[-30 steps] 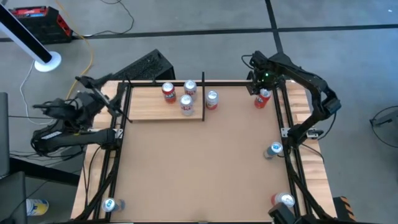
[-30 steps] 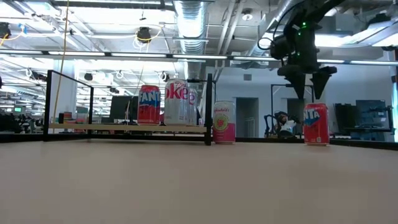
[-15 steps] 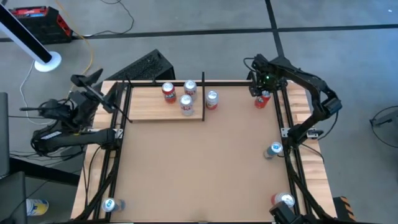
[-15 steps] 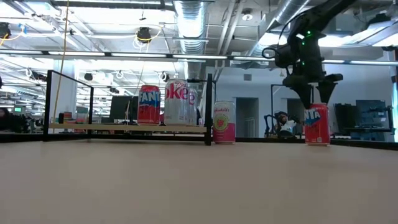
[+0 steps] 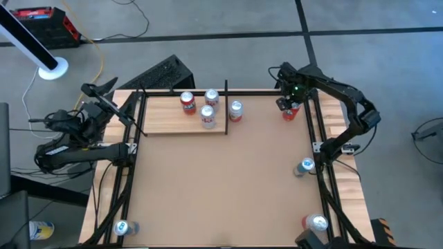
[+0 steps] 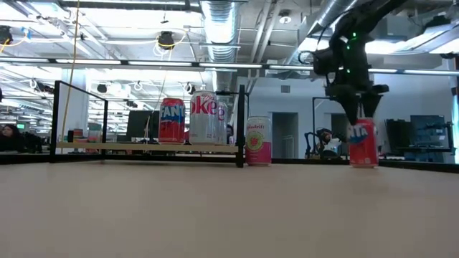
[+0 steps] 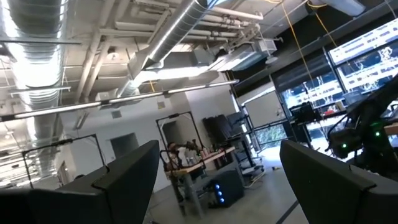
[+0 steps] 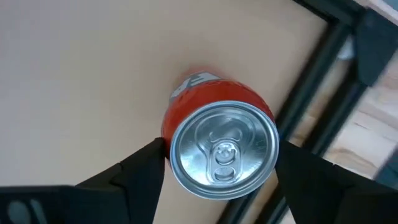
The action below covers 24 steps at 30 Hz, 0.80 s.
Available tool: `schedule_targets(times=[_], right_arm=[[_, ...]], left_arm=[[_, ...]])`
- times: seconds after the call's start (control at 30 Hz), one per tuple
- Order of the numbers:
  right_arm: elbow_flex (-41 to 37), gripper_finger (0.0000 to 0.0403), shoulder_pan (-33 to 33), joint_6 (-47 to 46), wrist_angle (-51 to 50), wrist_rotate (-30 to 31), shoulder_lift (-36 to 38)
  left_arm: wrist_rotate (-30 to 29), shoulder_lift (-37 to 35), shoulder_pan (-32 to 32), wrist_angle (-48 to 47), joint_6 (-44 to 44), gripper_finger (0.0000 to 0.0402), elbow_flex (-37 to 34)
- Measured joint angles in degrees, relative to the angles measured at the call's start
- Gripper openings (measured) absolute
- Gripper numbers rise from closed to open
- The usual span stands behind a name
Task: Place canned beverage on shelf
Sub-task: Put the red soda can on the shelf aligned with the other red soda can
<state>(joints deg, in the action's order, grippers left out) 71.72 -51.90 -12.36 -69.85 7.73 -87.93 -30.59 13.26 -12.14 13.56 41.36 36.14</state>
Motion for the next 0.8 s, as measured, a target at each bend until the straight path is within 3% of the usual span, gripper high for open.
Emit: schedule_targets(times=[0.33, 0.57, 0.8], right_arm=[[5.5, 0.0285, 9.0, 1.8, -2.7, -2.7, 5.7], [11.4, 0.0285, 22.5, -0.4, -2.1, -5.4, 6.0], [12.2, 0.0285, 35.7, -1.6, 4.2, -8.0, 6.0]], left_arm=[[-0.2, 0.0, 0.0, -0.4, -0.1, 0.0320, 0.0], [-0.2, 0.0, 0.0, -0.4, -0.2, 0.0320, 0.0], [-0.3, 0.0, 0.0, -0.5, -0.6, 0.0320, 0.0]])
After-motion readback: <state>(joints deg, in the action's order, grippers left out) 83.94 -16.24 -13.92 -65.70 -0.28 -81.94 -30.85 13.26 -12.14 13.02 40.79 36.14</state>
